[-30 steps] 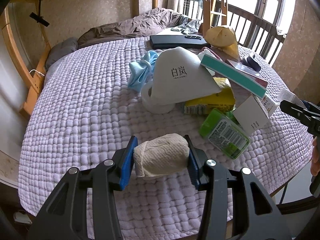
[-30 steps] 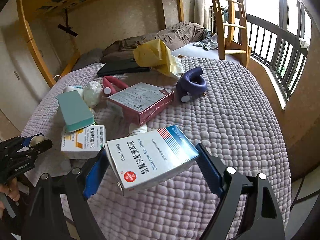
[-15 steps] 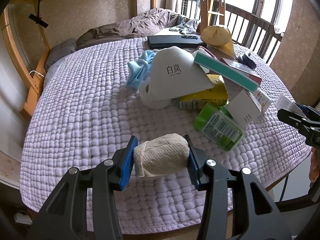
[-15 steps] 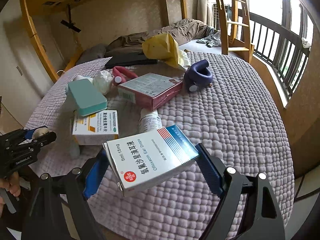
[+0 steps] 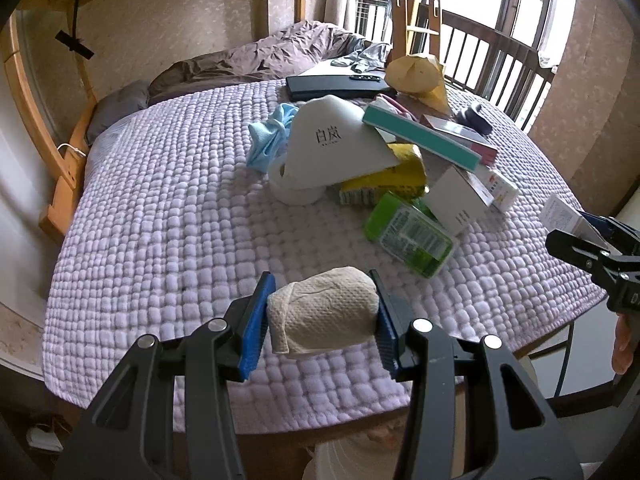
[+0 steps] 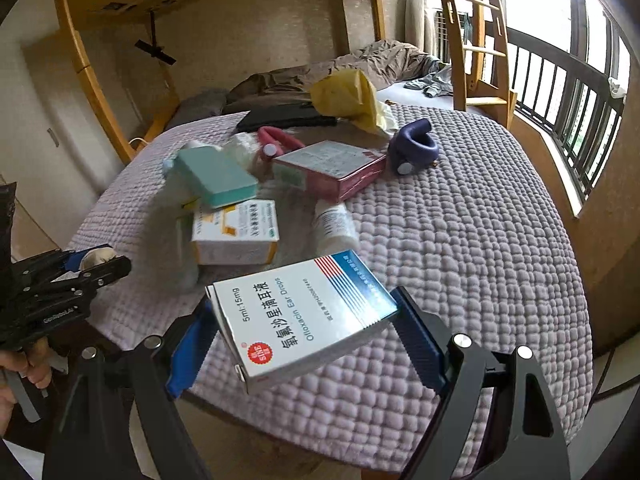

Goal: Collect trash
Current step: 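Carry the ear-drop box and the rolled tissue off the bed over the white bin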

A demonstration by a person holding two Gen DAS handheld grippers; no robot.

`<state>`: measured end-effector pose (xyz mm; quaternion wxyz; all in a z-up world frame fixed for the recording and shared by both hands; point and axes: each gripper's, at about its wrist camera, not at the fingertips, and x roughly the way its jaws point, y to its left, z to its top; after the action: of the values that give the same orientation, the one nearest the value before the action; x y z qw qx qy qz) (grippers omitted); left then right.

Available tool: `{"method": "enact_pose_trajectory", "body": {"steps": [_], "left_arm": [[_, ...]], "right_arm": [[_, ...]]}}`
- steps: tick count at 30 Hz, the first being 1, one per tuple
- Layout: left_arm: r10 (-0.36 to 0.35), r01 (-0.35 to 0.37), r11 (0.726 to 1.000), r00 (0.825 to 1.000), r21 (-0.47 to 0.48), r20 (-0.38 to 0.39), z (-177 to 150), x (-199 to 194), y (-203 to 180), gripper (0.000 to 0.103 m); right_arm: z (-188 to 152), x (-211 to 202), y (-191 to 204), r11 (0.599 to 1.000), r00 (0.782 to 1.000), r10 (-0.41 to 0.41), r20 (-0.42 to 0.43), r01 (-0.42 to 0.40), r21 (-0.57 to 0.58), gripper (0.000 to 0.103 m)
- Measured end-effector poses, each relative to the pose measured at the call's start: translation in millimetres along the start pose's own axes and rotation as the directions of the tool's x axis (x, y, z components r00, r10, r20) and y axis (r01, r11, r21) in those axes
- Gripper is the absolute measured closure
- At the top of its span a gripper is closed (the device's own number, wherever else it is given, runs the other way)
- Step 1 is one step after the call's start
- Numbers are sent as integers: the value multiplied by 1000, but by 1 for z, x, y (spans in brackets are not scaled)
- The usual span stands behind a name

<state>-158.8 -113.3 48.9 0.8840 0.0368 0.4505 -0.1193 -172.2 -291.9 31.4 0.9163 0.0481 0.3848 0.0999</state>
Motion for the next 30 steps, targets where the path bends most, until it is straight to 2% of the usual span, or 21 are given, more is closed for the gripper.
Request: {"method": "enact_pose_trajectory", "body": {"steps": [12, 30], "left_arm": [[-35, 35, 999, 999, -14, -20, -23, -12, -10, 55], [-139, 143, 987, 989, 75, -52, -54, -29, -37, 55]], "right_arm": [[-27, -22, 22, 999, 999, 42, -23, -42, -21, 20], [-63, -40, 36, 985, 983, 164, -79, -167, -32, 20]]}}
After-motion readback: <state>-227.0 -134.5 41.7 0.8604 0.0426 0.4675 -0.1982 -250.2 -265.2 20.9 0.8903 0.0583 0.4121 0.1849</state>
